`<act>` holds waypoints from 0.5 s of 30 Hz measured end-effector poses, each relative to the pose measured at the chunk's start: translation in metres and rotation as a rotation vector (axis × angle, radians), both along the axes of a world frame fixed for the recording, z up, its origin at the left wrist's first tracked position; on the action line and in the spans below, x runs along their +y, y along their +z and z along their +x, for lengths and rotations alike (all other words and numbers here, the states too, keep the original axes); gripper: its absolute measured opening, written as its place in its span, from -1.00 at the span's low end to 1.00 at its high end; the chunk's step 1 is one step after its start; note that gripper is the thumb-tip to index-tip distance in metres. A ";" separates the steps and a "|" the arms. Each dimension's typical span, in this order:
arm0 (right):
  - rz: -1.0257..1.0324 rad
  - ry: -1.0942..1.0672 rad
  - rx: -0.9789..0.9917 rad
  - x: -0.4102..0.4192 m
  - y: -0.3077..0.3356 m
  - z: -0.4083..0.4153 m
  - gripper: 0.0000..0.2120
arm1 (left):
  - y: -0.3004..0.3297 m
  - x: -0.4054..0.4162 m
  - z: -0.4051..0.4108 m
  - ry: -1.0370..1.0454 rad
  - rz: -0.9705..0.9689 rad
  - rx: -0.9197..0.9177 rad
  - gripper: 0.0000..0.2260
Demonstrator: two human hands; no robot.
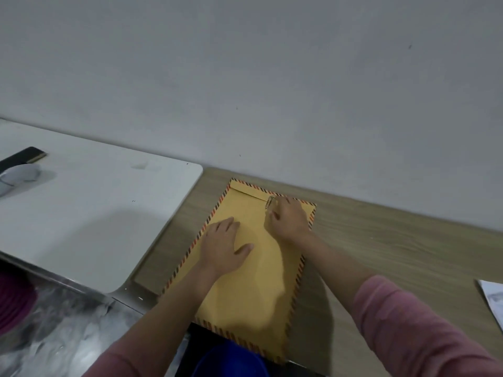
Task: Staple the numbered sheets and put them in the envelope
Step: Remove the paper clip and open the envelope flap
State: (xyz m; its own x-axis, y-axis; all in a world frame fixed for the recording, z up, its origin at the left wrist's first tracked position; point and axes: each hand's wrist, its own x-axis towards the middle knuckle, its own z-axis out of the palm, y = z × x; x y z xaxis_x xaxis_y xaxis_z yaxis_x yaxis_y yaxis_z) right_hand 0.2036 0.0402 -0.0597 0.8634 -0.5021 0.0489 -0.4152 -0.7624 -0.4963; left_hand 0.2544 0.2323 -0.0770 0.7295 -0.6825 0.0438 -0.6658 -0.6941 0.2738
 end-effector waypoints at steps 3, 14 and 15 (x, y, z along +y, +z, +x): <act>-0.011 -0.063 -0.044 -0.001 -0.007 0.001 -0.68 | 0.000 0.000 -0.003 -0.064 -0.131 -0.167 -0.45; 0.050 -0.056 -0.129 -0.019 -0.014 -0.004 -0.85 | -0.011 -0.031 0.007 -0.107 0.020 0.026 -0.18; 0.071 -0.054 -0.141 -0.020 -0.013 -0.002 -0.88 | -0.012 -0.032 0.009 -0.119 0.035 0.048 -0.17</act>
